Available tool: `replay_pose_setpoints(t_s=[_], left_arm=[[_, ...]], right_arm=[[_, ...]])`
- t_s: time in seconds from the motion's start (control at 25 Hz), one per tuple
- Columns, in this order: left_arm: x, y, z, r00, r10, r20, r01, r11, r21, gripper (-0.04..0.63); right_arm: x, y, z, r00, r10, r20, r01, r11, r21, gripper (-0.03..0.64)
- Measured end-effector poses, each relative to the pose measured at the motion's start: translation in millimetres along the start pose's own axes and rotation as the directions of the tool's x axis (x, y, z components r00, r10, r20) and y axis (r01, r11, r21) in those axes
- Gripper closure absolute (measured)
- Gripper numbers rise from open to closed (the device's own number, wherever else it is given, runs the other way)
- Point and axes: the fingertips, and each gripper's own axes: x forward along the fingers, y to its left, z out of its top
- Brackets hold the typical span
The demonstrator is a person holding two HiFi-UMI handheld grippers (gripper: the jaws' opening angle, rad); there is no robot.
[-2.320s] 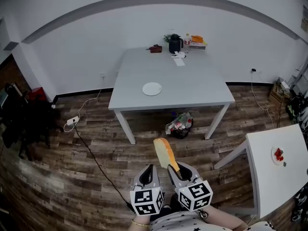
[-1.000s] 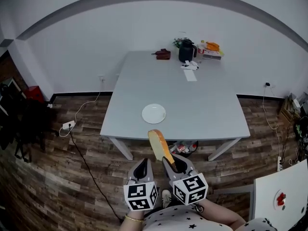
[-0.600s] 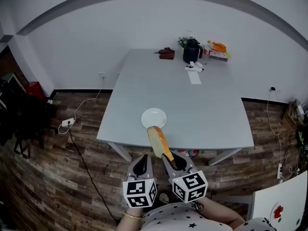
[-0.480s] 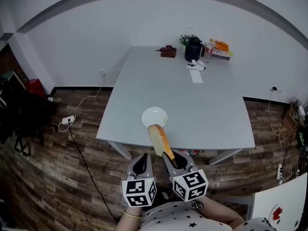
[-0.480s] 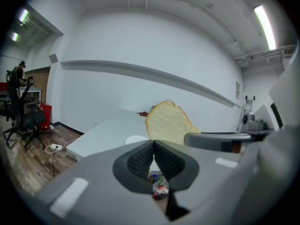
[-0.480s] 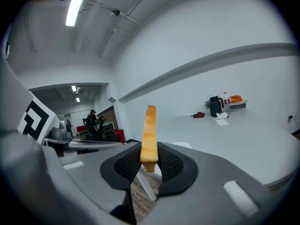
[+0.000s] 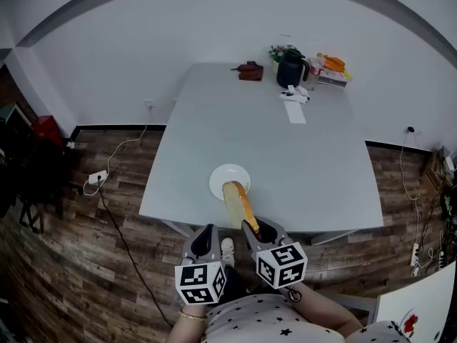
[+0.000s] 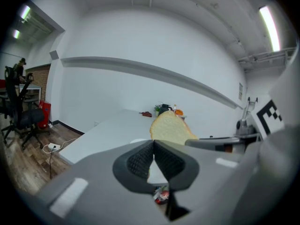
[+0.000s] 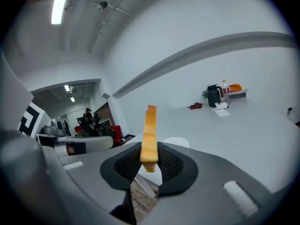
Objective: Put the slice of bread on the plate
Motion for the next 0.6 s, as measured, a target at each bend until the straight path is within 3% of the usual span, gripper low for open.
replay_pose_setpoints(t_s=[0.28, 0.6], left_arm=[[63, 29, 20, 0.999, -0.040, 0.000, 0.040, 0.999, 0.037, 0.587], [116, 58, 39, 0.999, -0.046, -0.018, 0.046, 0.999, 0.011, 0.587]], right_arm=[[64, -30, 8, 0.997, -0.016, -0.077, 0.019, 0.999, 0.040, 0.531], [121, -44, 0, 0.982, -0.005, -0.188, 0.023, 0.995, 0.093, 0.531]])
